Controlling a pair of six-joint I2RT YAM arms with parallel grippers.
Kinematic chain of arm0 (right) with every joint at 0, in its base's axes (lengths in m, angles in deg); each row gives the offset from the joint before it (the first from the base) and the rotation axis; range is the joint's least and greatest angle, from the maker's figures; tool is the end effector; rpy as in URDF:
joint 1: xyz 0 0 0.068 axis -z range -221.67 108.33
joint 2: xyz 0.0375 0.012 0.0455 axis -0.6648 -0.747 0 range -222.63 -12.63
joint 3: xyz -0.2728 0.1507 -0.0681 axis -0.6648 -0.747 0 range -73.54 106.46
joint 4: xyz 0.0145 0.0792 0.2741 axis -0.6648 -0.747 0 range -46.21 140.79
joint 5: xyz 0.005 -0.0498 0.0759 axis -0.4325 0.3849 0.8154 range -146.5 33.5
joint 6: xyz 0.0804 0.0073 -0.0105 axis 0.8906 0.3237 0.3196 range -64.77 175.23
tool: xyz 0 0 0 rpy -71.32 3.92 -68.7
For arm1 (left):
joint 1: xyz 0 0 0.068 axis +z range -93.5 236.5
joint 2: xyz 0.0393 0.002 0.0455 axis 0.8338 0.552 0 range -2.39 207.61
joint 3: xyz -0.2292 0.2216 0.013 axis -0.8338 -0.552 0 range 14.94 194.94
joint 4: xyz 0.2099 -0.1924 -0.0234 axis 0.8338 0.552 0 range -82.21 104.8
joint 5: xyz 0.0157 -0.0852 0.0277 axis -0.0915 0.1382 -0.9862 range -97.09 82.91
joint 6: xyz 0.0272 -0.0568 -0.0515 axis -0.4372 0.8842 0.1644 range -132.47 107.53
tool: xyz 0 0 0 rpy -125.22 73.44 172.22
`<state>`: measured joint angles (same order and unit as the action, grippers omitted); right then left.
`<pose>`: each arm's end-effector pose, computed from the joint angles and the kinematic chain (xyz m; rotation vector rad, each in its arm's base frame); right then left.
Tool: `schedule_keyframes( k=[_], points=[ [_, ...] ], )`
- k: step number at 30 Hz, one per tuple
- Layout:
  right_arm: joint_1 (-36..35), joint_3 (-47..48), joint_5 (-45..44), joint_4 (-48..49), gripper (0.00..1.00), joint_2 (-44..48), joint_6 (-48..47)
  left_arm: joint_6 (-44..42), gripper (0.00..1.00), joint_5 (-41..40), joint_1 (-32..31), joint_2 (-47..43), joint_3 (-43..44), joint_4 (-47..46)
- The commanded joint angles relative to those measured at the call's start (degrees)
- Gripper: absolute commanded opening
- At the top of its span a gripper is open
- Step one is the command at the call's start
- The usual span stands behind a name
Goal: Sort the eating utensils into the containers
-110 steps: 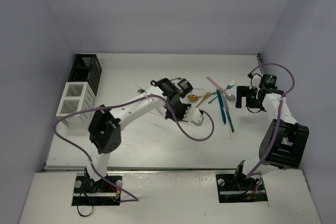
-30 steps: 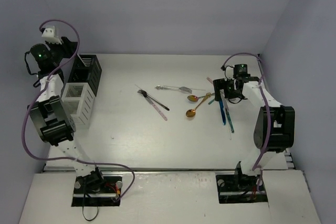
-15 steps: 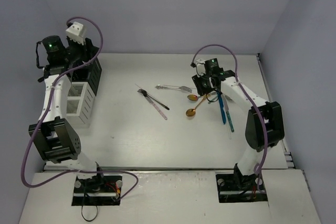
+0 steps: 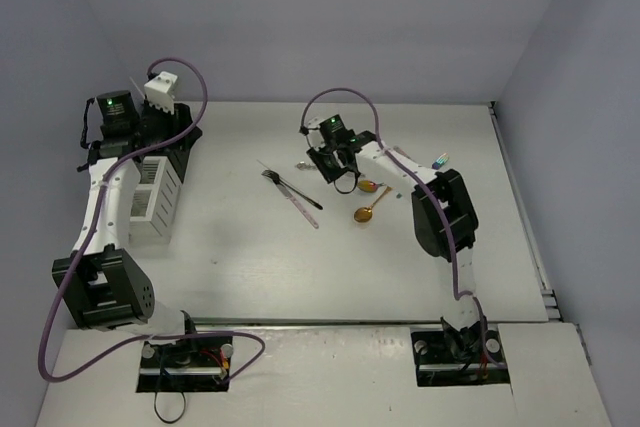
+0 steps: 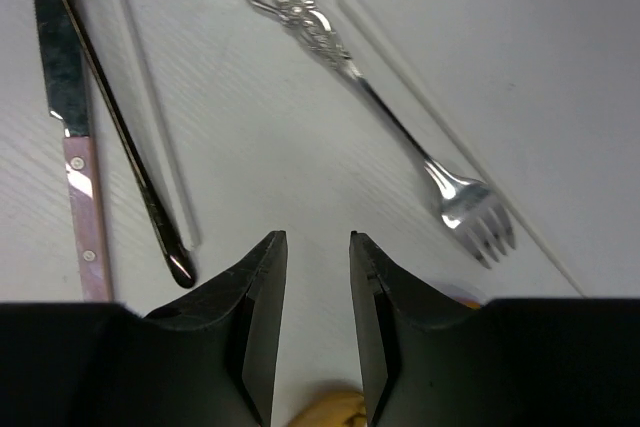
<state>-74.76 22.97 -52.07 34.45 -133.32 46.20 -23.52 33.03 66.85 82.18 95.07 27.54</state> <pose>0.4664 0.3106 0.2315 -0.8626 2.1261 0.3071 0.3839 0.0239 0.4101 0.4516 1.8600 -0.4447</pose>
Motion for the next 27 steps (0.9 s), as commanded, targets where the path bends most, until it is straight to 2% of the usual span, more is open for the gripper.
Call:
schedule_keyframes(
  k=[1, 9, 27],
  points=[
    [-2.65, 4.49, -2.26, 0.44, 0.29, -1.82, 1.23, 2.82, 0.49, 1.55, -0.34, -3.1, 0.19, -0.78],
    [-5.09, 7.23, -1.17, 0.17, 0.29, -4.95, 1.29, 3.03, 0.55, 1.53, -1.66, -3.54, -1.93, -0.85],
    [-7.33, 10.75, 0.84, -1.23, 0.31, -8.87, 1.0, 1.65, 0.58, 1.27, -1.69, -3.67, -4.63, -1.2]
  ],
)
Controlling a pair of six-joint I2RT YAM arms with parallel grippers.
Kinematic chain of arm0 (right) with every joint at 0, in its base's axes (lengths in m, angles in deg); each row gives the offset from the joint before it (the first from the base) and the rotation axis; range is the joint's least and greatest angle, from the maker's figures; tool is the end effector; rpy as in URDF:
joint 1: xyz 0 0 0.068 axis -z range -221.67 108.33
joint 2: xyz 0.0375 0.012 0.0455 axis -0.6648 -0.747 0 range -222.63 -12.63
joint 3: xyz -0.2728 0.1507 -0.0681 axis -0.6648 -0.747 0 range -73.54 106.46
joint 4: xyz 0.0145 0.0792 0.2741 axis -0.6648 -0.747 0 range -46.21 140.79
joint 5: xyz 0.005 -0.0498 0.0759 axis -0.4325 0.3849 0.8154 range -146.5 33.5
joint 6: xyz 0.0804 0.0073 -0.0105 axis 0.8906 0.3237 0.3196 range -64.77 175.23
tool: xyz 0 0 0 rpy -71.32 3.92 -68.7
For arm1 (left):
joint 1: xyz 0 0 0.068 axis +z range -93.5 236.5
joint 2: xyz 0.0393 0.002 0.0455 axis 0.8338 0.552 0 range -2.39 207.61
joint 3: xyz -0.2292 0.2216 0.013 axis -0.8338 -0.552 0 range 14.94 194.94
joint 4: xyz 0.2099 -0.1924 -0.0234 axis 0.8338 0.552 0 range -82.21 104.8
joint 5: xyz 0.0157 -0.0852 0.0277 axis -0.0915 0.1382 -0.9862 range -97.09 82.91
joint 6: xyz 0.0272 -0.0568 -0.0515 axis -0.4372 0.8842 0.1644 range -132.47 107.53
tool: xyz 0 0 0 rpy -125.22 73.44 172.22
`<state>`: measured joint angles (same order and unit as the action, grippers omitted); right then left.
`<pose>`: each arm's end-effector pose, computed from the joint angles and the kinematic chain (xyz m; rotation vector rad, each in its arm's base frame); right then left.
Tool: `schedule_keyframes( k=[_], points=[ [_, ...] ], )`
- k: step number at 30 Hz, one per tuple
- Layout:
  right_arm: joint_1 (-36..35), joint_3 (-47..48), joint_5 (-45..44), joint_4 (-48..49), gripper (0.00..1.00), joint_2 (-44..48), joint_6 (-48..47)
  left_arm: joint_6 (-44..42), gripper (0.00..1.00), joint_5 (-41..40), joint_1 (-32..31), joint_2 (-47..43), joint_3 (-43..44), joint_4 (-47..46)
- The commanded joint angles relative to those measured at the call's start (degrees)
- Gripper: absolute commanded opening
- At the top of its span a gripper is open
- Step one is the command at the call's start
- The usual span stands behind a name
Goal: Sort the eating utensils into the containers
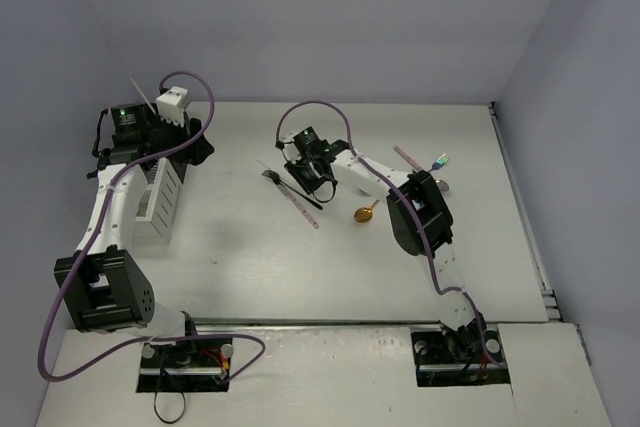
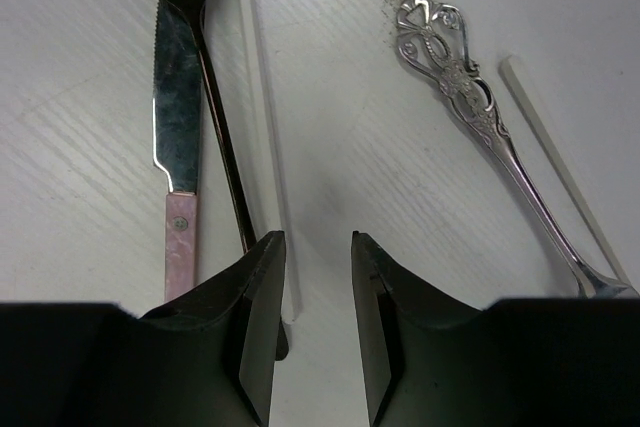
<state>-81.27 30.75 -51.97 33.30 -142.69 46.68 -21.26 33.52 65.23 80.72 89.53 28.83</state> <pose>0.4553 0.3840 0.1894 -0.9958 2.1300 0.3615 0.3730 0.0108 0.3791 0.4213 1.9491 -0.5401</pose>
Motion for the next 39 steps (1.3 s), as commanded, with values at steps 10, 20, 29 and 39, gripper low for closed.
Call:
schedule_keyframes(
  k=[10, 20, 29, 39],
  points=[
    [-1.06, 3.26, 0.34, -0.47, 0.31, -2.0, -0.03, -1.06, 0.59, 0.55, -0.03, -2.13, 0.41, -2.55],
    [-1.13, 2.21, 2.05, -1.48, 0.29, -4.26, -0.36, -1.7, 0.59, 0.05, 0.14, -1.51, 0.6, -2.4],
    [-1.44, 0.25, 2.63, -4.14, 0.0, -4.27, -2.0, -1.96, 0.59, 0.0, 0.46, -1.34, 0.78, -2.07],
    [-0.57, 2.27, 0.69, -4.31, 0.0, 5.05, 0.16, 5.04, 0.59, -2.1, 0.73, -3.15, -1.48, -7.8]
  ],
)
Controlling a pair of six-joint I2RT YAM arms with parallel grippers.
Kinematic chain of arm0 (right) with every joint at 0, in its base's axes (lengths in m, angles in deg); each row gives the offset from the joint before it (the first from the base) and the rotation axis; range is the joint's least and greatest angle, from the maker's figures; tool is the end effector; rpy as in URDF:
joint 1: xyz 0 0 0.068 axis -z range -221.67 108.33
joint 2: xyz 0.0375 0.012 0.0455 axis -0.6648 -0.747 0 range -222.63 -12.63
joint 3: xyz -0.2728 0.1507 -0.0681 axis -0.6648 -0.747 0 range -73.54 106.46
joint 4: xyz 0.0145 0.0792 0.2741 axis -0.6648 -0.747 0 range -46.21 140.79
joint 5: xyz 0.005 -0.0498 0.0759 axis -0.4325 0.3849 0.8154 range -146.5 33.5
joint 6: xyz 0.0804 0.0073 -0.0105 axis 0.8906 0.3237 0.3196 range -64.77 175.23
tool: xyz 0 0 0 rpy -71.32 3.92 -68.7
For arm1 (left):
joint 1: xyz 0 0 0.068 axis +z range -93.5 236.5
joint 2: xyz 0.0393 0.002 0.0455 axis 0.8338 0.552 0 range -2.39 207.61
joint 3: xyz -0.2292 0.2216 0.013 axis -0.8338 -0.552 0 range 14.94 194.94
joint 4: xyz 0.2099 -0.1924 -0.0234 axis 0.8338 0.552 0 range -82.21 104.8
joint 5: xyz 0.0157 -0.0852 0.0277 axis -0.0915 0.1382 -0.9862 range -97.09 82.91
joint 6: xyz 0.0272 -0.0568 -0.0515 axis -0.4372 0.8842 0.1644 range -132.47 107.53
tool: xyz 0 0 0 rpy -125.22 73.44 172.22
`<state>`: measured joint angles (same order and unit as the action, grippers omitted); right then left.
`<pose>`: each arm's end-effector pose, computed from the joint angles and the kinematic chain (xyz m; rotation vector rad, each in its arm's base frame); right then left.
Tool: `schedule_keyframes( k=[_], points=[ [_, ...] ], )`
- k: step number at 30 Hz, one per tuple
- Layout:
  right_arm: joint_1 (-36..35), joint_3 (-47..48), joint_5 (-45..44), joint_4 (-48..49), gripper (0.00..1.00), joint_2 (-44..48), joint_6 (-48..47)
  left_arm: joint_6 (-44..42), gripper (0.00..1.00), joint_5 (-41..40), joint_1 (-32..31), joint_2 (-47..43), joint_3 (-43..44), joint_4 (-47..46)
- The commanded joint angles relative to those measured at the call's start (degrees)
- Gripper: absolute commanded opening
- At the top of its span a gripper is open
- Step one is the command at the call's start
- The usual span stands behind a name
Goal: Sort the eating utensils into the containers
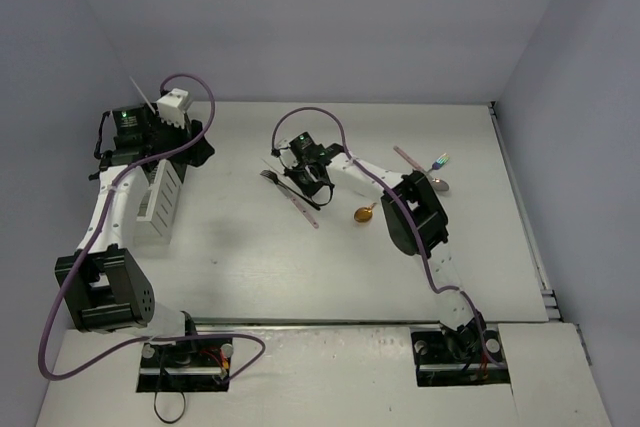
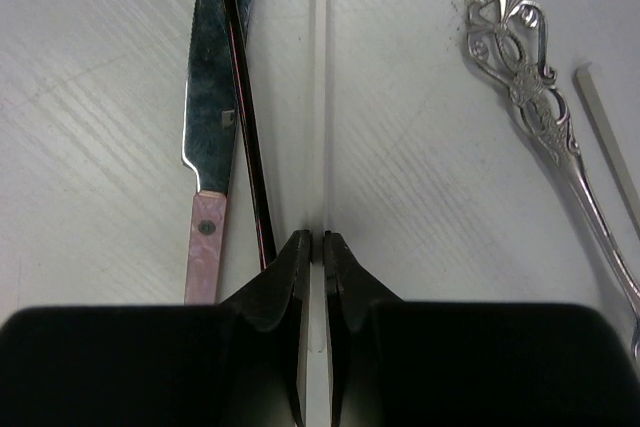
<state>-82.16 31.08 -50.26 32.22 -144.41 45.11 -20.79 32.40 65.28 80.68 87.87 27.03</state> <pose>0.4486 0.3932 0.1724 -1.0723 2.1433 0.3813 0.3740 0.0124 0.3712 0.4023 1.9554 -0.5238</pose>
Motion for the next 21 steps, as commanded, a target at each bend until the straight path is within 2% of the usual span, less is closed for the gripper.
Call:
schedule_keyframes(
  k=[1, 6, 13, 18, 21],
  points=[
    [0.52, 3.11, -1.13, -3.22, 0.0, 7.5, 2.08, 5.93, 0.59, -1.13, 0.78, -3.2, 0.06, -6.69],
    [1.42, 8.7, -2.02, -3.14, 0.0, 10.24, 3.04, 14.91, 0.59, 0.01, 1.71, -4.25, -0.6, -10.77],
    [1.72, 13.3, 0.46, -3.11, 0.0, 12.6, 4.61, 29.55, 0.6, 6.71, 2.03, -6.14, -4.04, -19.59],
    [1.0, 15.39, 7.39, -2.88, 0.0, 14.01, 6.92, 45.71, 0.6, 12.44, 1.85, -4.5, -7.44, -29.78],
    [0.01, 15.9, 11.62, -2.73, 0.0, 14.52, 7.31, 51.48, 0.6, 14.57, 1.71, -3.12, -8.53, -33.94]
  ],
)
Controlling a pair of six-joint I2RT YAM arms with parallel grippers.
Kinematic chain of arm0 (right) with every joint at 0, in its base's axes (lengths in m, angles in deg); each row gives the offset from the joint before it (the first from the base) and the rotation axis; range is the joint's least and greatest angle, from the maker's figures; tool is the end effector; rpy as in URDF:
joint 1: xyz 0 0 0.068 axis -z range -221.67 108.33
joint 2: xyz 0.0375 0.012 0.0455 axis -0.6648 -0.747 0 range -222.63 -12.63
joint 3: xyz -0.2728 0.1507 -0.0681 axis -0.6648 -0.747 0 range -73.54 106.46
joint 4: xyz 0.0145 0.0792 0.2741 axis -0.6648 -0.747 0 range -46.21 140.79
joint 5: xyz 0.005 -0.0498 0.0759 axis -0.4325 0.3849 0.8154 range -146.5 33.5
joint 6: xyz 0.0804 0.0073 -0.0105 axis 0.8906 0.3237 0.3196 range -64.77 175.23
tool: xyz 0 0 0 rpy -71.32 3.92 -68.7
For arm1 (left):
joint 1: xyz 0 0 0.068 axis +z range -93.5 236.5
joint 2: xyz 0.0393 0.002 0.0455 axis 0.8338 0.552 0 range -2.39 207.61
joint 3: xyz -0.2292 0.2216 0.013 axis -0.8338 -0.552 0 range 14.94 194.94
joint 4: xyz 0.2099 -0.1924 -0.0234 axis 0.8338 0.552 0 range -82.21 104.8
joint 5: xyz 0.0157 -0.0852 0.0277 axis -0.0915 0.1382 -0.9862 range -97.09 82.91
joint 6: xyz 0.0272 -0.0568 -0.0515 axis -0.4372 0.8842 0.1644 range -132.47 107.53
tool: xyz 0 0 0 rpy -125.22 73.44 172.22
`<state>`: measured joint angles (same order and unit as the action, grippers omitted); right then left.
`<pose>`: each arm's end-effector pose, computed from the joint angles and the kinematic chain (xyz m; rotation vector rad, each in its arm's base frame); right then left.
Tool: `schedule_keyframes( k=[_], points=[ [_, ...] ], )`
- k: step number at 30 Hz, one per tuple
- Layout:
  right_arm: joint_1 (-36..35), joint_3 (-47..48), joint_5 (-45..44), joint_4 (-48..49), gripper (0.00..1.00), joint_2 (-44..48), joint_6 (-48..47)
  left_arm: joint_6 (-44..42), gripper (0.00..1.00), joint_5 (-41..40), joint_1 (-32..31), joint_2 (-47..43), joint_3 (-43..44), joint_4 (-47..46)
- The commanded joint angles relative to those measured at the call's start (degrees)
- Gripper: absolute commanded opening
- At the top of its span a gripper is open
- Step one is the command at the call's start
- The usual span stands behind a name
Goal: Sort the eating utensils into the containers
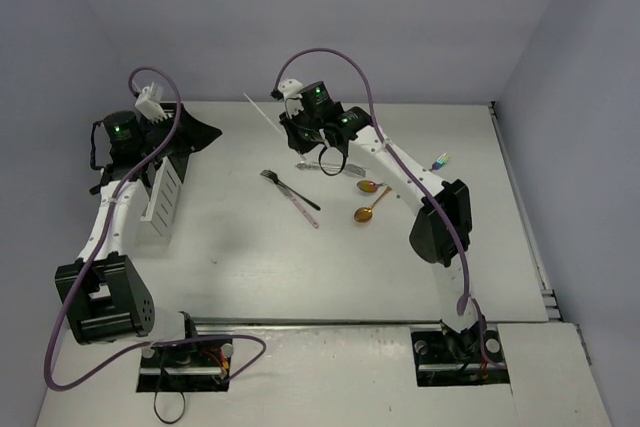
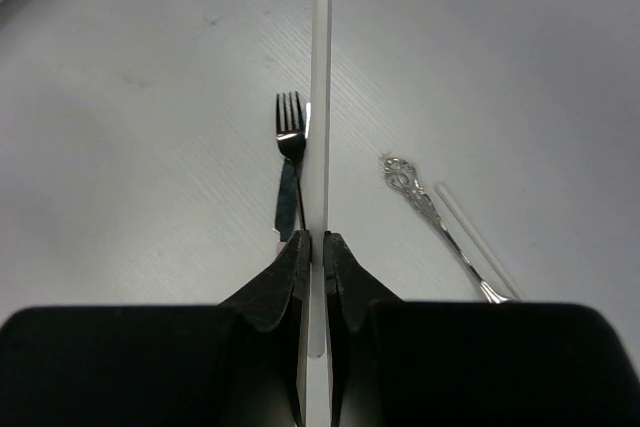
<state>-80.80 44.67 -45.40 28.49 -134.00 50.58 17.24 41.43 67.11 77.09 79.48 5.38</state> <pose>0.4453 0.3799 0.3629 -0.8812 1.8555 0.5739 0.3617 0.0140 0.3818 -0.0089 1.8212 -0.9893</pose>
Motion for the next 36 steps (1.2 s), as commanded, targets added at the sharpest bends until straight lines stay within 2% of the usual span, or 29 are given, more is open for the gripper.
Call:
schedule_keyframes(
  k=[1, 16, 24, 26, 30, 33, 34, 35, 36],
  points=[
    [-1.68, 2.37, 7.54, 1.03, 0.0, 4.31, 1.81, 15.24, 0.6, 5.99, -0.25, 1.01, -0.4, -13.66],
    [-6.7, 2.0, 8.35, 1.12, 0.0, 6.65, -0.53, 18.74, 0.6, 7.51, -2.75, 5.33, -1.19, -15.34],
    [-8.99, 2.19, 6.64, 1.12, 0.0, 7.48, -1.34, 18.79, 0.55, 7.47, -3.15, 6.38, -0.98, -15.34],
    [-9.61, 2.07, 6.36, 1.12, 0.0, 7.64, -1.52, 18.63, 0.46, 7.55, -3.23, 6.3, -0.8, -15.34],
    [-10.25, 1.21, 5.4, 1.12, 0.0, 7.48, -2.07, 18.63, 0.18, 7.54, -3.23, 5.81, -0.48, -15.42],
    [-10.26, 0.59, 4.74, 1.12, 0.0, 7.06, -2.26, 18.63, 0.01, 7.95, -3.23, 5.0, -0.52, -15.63],
    [-10.24, 0.47, 4.44, 1.12, 0.04, 6.9, -2.18, 18.61, 0.0, 8.12, -3.23, 4.66, -0.66, -15.71],
    [-10.18, 0.25, 4.01, 1.12, 0.18, 6.76, -2.11, 18.53, 0.0, 8.25, -3.23, 4.08, -0.73, -15.79],
    [-10.26, 0.07, 3.83, 1.12, 0.21, 6.77, -2.11, 18.35, 0.0, 8.29, -3.22, 3.69, -0.82, -15.87]
  ],
)
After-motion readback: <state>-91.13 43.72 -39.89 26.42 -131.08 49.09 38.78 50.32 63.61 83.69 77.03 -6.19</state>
